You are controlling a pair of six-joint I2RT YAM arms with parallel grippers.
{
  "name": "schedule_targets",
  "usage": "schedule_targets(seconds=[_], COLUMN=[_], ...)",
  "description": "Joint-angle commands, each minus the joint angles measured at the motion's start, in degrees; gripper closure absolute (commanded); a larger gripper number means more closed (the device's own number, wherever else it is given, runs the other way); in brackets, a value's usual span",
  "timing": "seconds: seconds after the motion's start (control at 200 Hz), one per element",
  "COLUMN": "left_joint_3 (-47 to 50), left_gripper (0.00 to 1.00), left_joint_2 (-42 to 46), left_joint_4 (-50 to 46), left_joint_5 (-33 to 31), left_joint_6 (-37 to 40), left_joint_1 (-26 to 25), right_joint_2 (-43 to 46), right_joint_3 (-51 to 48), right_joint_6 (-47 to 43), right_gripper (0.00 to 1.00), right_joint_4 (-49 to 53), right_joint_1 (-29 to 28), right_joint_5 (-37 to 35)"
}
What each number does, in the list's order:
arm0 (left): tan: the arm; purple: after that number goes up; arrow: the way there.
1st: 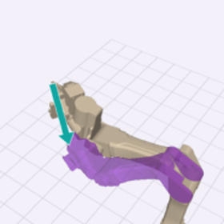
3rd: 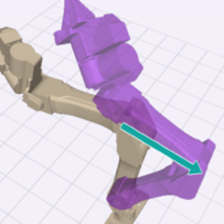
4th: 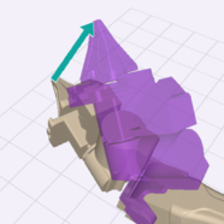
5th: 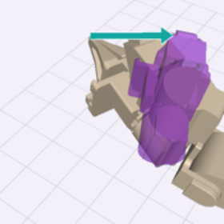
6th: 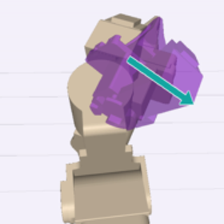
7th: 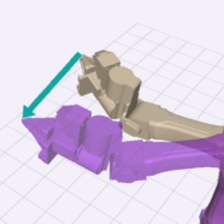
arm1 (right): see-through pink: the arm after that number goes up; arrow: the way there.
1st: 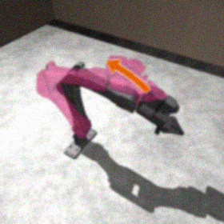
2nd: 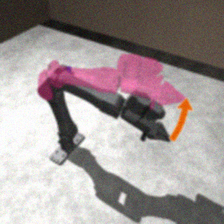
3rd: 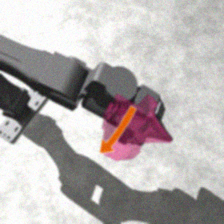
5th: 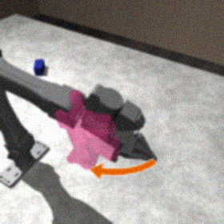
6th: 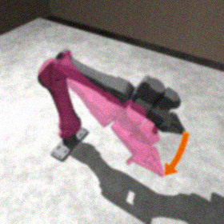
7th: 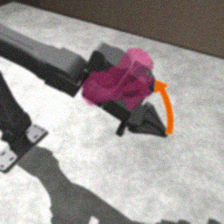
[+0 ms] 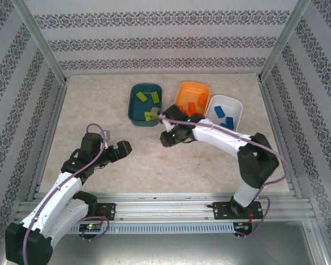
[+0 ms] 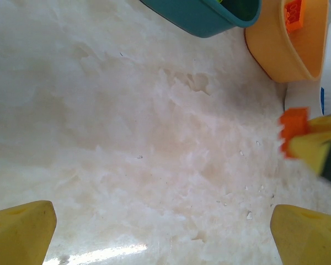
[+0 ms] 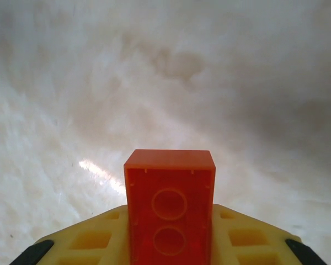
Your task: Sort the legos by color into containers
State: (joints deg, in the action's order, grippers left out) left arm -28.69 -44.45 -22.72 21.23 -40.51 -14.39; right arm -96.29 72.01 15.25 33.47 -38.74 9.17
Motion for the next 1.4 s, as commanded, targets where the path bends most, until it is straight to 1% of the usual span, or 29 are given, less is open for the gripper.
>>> schedule_targets(seconds=[0.0,0.065,0.14,0.33,0.43,0.65,0.699,0.779,0.834,0.924,0.969,1.079,1.134,1.149,1.154,1.159,1.164,1.179,1.394], left_joint_3=[0.7,0.9,1.2,0.3,-0.7,-2.0,-2.1,-2.2,-2.3,-2.3,-2.2,-2.1,-2.0,-2.0,-2.0,-2.0,-2.0,-2.0,-1.2], left_gripper=[0.00,0.00,0.00,0.00,0.00,0.00,0.00,0.00,0.00,0.00,0.00,0.00,0.00,0.00,0.00,0.00,0.00,0.00,0.00], left_joint_2=[-0.3,-0.6,-0.9,-1.3,-0.9,0.1,0.1,-0.1,-0.3,-0.3,-0.3,-0.4,-0.3,-0.3,-0.3,-0.3,-0.3,-0.3,0.0], left_joint_4=[0.4,0.6,1.2,-0.1,-1.9,-4.4,-4.4,-4.2,-4.3,-4.4,-4.3,-3.8,-3.7,-3.7,-3.6,-3.6,-3.5,-3.5,-1.5], left_joint_5=[0.6,0.6,0.6,0.8,0.6,-0.3,-0.2,0.1,0.1,-0.3,-0.4,-1.4,-2.3,-2.6,-2.6,-2.7,-2.8,-3.1,-9.3], left_joint_6=[1.5,1.7,1.5,2.1,2.7,3.5,3.4,3.2,3.4,3.4,3.3,2.6,2.4,2.4,2.3,2.3,2.3,2.3,0.6], left_joint_1=[1.0,1.2,1.3,1.5,1.7,2.2,2.2,2.3,2.4,2.4,2.4,2.4,2.4,2.5,2.5,2.5,2.5,2.5,2.6], right_joint_2=[3.2,3.2,1.0,-8.3,-13.7,-23.8,-25.1,-26.5,-26.6,-25.4,-24.5,-20.7,-17.1,-16.0,-15.6,-15.3,-14.9,-13.8,3.6], right_joint_3=[1.7,3.5,7.2,17.6,23.4,34.4,36.2,38.6,39.3,38.7,38.0,34.2,30.7,29.5,29.1,28.6,28.2,26.9,7.9], right_joint_6=[0.4,0.6,1.0,3.1,4.8,4.5,4.4,4.4,4.4,4.7,4.8,5.6,6.1,6.3,6.4,6.4,6.5,6.7,7.8], right_gripper=[0.70,0.70,0.70,0.70,0.70,0.68,0.64,0.51,0.46,0.35,0.32,0.30,0.25,0.21,0.18,0.10,0.06,0.03,0.02], right_joint_4=[-0.2,-1.4,-1.4,-2.7,-2.6,0.2,0.9,1.6,1.9,1.1,0.9,-0.8,-2.5,-3.1,-3.3,-3.5,-3.7,-4.4,-9.8], right_joint_1=[6.5,11.0,15.2,22.5,25.0,27.1,27.4,27.6,27.7,27.9,28.0,28.2,28.2,28.2,28.2,28.3,28.2,28.2,28.6], right_joint_5=[4.5,5.5,5.4,4.1,4.0,1.9,1.7,1.7,1.5,2.2,2.6,4.0,4.6,4.8,4.9,4.9,4.9,5.1,5.2])
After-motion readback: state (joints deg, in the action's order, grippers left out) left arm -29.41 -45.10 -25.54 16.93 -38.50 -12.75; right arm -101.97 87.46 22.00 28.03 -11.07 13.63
